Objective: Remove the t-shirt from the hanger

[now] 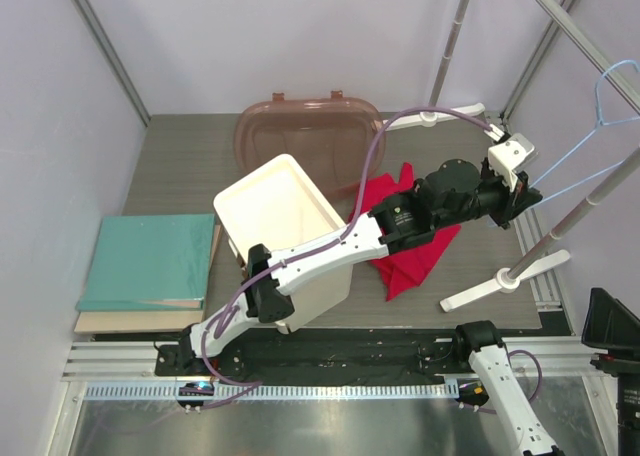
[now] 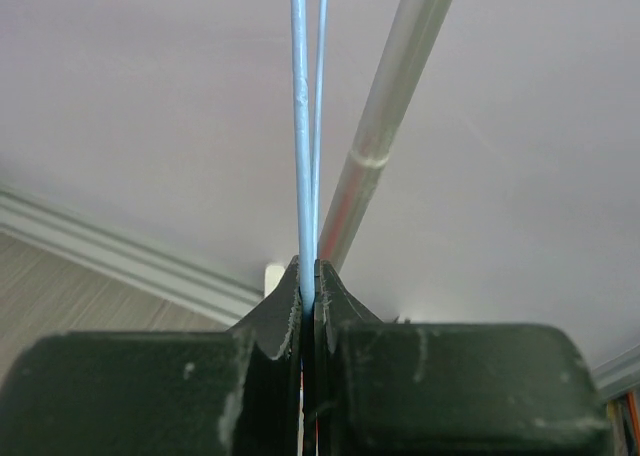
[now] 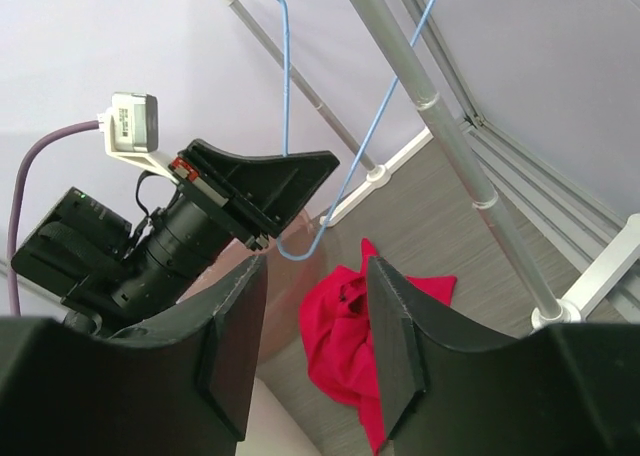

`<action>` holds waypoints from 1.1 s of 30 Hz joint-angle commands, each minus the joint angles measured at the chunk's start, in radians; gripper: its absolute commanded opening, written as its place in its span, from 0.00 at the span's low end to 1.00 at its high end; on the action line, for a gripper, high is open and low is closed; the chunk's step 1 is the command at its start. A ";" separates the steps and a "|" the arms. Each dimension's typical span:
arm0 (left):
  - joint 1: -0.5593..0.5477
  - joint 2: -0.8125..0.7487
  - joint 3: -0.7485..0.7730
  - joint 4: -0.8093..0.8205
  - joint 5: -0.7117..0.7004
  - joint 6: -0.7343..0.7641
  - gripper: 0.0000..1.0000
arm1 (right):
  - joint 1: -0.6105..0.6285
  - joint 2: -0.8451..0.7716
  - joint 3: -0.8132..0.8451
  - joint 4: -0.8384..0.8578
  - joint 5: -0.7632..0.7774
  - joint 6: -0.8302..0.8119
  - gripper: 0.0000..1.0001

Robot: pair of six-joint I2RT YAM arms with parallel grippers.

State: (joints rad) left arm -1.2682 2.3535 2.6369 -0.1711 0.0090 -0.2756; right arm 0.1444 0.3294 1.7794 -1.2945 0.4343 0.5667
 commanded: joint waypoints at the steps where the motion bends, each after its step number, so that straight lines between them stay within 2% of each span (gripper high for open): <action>1: 0.006 -0.066 -0.100 -0.025 -0.032 0.036 0.00 | 0.001 0.065 -0.063 0.029 -0.019 0.001 0.52; 3: 0.006 -0.124 -0.132 -0.065 -0.059 0.052 0.00 | 0.003 0.135 -0.063 0.026 -0.038 0.013 0.58; 4: 0.006 -0.143 -0.141 -0.077 -0.072 0.058 0.00 | 0.004 0.158 -0.052 0.035 -0.051 0.019 0.66; 5: 0.006 -0.163 -0.152 -0.087 -0.081 0.067 0.00 | 0.006 0.186 -0.049 0.046 -0.061 0.031 0.68; 9: 0.007 -0.253 -0.213 -0.105 -0.101 0.072 0.00 | 0.027 0.298 -0.035 0.157 -0.109 0.068 0.72; 12: 0.007 -0.301 -0.224 -0.139 -0.106 0.072 0.00 | 0.037 0.358 -0.003 0.205 -0.108 0.076 0.79; 16: 0.007 -0.378 -0.278 -0.139 -0.122 0.076 0.00 | 0.040 0.445 0.006 0.250 -0.124 0.085 0.82; 20: 0.007 -0.439 -0.328 -0.160 -0.130 0.078 0.00 | 0.040 0.464 -0.020 0.314 -0.138 0.122 0.83; 25: 0.007 -0.496 -0.419 -0.162 -0.159 0.053 0.00 | 0.040 0.459 -0.087 0.438 -0.277 0.174 0.73; 29: 0.010 -0.520 -0.437 -0.195 -0.251 0.038 0.00 | 0.040 0.422 -0.159 0.529 -0.374 0.186 0.75; 33: 0.009 -0.523 -0.428 -0.216 -0.238 0.026 0.00 | 0.040 0.444 -0.210 0.564 -0.462 0.222 0.76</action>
State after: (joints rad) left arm -1.2625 1.8767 2.1895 -0.4171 -0.2001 -0.2333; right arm 0.1799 0.7544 1.6058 -0.8459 0.1055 0.7406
